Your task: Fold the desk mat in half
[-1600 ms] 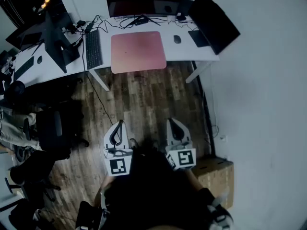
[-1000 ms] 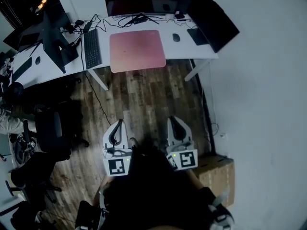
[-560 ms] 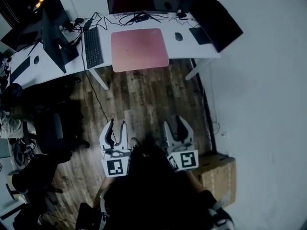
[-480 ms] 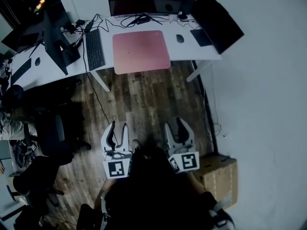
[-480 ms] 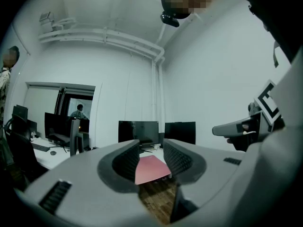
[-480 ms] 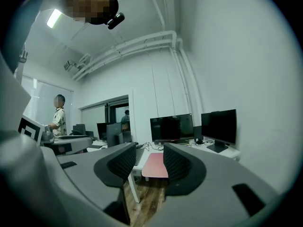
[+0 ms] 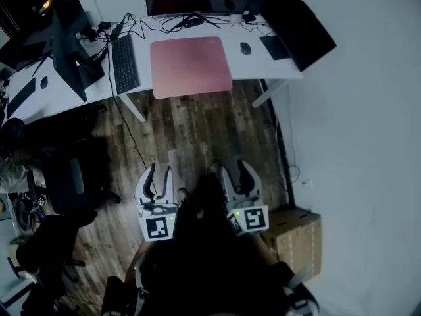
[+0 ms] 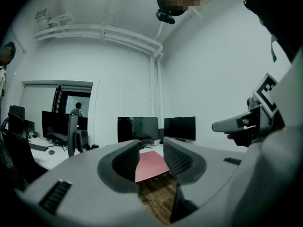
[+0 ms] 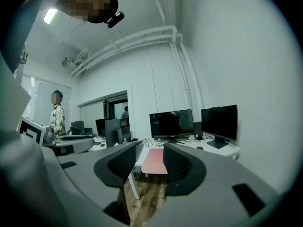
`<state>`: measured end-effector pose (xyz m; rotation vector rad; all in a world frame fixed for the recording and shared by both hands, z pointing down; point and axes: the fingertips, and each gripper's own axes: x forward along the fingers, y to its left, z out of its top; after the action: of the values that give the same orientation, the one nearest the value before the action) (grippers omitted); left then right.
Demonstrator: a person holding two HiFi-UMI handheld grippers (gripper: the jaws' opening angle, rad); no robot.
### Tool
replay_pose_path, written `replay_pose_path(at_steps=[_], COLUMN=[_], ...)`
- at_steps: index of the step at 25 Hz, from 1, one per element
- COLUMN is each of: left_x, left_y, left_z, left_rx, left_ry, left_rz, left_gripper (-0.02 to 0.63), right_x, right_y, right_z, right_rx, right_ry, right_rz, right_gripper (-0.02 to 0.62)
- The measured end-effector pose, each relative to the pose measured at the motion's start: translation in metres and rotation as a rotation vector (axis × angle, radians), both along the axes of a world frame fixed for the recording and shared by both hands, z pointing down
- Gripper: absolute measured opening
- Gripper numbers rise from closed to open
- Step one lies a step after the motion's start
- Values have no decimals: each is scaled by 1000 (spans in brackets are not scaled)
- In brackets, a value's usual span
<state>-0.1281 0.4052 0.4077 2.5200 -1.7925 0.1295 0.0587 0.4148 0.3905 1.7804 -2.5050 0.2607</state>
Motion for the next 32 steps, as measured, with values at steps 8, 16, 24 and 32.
replay_pose_path(at_steps=[8,16,24,32], left_x=[32,73,107,122], left_y=[-56,-140,-201,-239], left_z=[7,6,29,70], left_rx=[23,10,-22,-82], left_ry=[-38,-59,-194,-370], left_rz=[-37,-101,-151,-165], left_gripper=[140,156,156,164], right_x=[27,65,97,116], right_y=[-66,-165,-241,-284], right_z=[17,25,59,107], right_rx=[-17,-39,-68,-133], right_ry=[-11,8,97,215], right_rz=[-55,-141,-233,-273], right_gripper=[160,160,166,175])
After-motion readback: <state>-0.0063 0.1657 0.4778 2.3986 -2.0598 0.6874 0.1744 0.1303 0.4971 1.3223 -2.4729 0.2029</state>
